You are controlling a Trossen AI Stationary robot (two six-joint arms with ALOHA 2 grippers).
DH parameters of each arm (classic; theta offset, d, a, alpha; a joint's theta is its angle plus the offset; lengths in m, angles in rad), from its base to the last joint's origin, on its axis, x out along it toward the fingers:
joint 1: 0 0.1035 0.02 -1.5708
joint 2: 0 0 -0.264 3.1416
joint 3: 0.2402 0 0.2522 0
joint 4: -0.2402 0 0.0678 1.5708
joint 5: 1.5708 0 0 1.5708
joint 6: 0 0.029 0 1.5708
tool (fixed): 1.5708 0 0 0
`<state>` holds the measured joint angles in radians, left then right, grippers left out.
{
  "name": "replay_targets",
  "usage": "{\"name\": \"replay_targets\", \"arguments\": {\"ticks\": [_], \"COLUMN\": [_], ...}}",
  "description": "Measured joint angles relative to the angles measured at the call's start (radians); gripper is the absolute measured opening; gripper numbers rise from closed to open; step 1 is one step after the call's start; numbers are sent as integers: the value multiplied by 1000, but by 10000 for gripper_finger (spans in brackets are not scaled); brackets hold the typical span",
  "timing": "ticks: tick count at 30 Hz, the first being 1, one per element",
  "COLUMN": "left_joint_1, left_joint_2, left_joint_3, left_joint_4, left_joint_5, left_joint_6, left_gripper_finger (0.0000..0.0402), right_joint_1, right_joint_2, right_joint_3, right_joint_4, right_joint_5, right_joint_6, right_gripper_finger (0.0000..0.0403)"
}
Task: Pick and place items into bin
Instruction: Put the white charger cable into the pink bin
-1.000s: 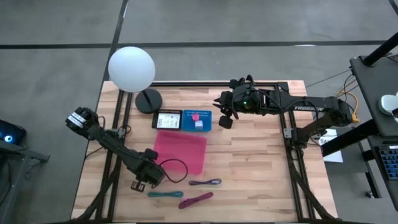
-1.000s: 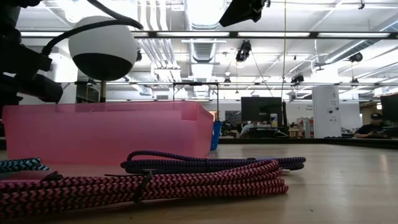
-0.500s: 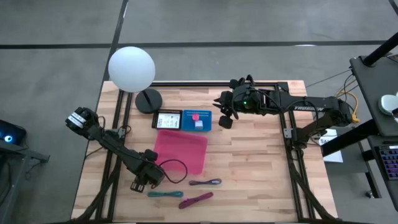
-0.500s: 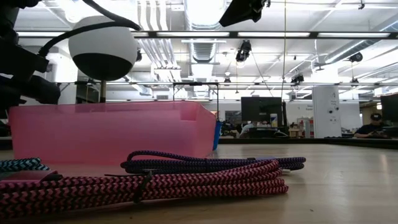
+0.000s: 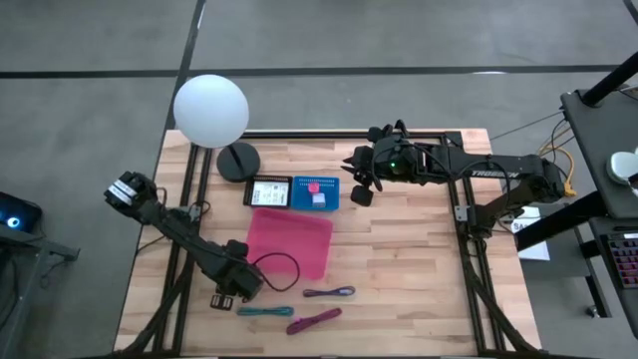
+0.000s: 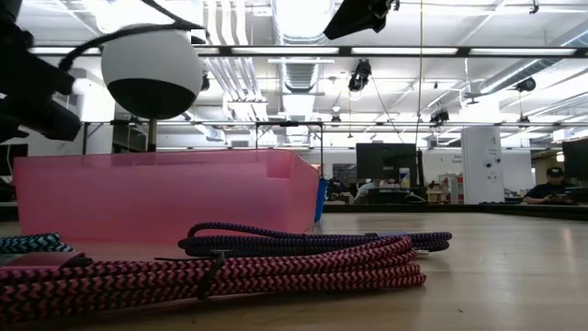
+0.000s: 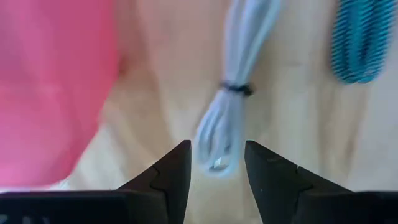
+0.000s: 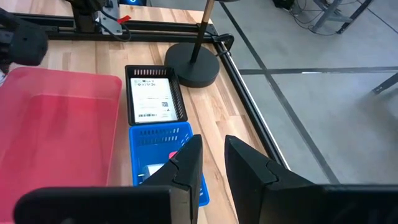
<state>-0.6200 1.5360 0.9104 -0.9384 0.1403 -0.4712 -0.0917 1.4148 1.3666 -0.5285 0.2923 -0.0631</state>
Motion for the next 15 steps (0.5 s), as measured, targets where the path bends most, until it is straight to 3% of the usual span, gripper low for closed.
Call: {"name": "replay_targets", "arguments": {"ticks": [15], "left_joint_1": [-28], "left_joint_2": [4], "left_joint_3": [-54], "left_joint_4": [119], "left_joint_5": [-18], "left_joint_6": [58], "left_gripper_finger": [134], "right_joint_1": [0], "right_joint_2": [0], "right_joint_3": [0], "right_joint_4": [0], "right_joint_5": [6], "right_joint_6": [-1], "right_gripper_finger": [56]}}
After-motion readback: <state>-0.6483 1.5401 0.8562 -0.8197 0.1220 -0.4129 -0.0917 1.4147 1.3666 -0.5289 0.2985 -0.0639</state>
